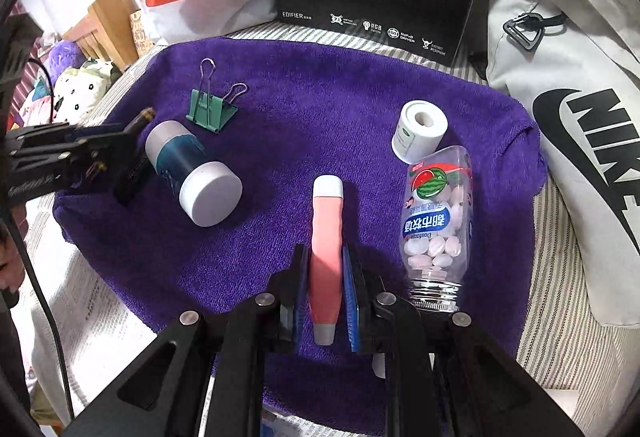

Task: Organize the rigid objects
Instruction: 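Place the black tube on the towel with the left tool while the right tool places the pink tube there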

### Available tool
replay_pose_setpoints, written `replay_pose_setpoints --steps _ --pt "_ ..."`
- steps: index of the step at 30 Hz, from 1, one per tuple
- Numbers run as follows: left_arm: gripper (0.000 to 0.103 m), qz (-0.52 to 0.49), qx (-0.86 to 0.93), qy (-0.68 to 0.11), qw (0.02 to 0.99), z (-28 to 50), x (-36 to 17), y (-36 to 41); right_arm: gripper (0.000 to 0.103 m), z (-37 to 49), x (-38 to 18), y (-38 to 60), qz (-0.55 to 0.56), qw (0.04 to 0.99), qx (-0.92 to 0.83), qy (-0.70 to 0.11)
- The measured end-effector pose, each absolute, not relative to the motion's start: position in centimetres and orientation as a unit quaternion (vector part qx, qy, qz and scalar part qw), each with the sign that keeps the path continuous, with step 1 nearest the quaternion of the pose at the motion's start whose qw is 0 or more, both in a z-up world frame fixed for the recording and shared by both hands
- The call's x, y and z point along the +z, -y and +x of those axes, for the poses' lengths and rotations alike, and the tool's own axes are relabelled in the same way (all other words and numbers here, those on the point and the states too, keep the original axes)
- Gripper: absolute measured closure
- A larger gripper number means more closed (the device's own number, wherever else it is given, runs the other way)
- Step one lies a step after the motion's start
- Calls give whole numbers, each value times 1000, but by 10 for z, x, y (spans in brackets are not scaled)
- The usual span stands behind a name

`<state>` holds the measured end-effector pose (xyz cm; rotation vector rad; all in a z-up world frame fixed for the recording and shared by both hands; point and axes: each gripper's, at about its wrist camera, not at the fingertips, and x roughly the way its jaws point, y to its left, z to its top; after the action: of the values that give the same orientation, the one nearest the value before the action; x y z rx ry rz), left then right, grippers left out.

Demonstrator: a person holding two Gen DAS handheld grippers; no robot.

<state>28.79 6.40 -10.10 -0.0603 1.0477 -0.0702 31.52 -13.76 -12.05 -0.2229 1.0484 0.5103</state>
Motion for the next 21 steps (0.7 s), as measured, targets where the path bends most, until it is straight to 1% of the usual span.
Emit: replay_pose_setpoints --steps 5,16,18,19,20,21 --pt "81 -27 -23 -505 862 303 -113 -66 86 315 -121 137 -108 830 240 -491" --pt "80 -7 -18 -507 862 304 -115 -58 85 313 -122 135 -116 831 238 -489" --pt "80 -9 -20 -511 859 303 -115 -59 84 314 -122 135 -116 830 240 -490" --pt "80 -10 -20 -513 858 301 -114 -60 81 313 -122 135 -117 830 242 -489" --pt "79 -12 -20 -516 856 301 -114 -61 76 312 -122 135 -116 828 248 -489" --pt "79 -11 -20 -519 855 300 -114 -61 73 312 -122 136 -111 826 251 -492"
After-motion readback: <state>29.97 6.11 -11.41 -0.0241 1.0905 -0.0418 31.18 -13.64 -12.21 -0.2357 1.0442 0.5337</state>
